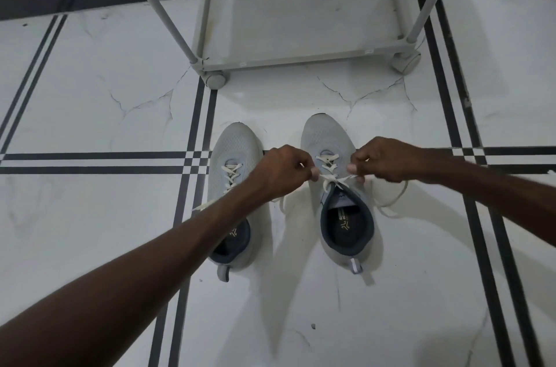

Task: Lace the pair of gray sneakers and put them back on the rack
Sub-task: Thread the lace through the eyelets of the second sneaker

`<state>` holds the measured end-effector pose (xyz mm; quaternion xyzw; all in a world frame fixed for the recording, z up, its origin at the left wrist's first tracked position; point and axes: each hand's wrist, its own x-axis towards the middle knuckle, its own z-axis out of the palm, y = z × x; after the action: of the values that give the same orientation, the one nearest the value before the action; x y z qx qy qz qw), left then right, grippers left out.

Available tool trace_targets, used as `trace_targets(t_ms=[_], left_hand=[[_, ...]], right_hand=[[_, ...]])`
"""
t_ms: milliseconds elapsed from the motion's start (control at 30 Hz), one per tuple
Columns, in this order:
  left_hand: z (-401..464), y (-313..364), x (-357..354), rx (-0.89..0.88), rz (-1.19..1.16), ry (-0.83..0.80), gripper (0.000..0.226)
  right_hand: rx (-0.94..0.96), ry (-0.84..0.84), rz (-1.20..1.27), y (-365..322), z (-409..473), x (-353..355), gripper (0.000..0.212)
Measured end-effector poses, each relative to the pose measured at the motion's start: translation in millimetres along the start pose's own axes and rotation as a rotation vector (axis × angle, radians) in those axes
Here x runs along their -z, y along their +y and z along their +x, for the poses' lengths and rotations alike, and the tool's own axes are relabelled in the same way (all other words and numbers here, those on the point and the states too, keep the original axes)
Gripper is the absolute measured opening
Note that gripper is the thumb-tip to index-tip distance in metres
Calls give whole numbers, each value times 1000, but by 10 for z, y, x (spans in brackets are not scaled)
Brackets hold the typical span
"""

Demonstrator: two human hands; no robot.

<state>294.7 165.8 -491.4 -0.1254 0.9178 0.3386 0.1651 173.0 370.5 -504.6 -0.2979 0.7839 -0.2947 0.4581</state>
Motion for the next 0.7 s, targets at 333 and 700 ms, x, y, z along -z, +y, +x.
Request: trace_targets(t_ms=[333, 700], left_hand=[[-26, -135, 40, 120, -21, 26, 23], [-103, -310, -104, 376, -299, -6, 22]], right_hand=[[119, 255, -428, 234, 85, 248, 39], [67, 269, -602, 367, 108, 30, 47]])
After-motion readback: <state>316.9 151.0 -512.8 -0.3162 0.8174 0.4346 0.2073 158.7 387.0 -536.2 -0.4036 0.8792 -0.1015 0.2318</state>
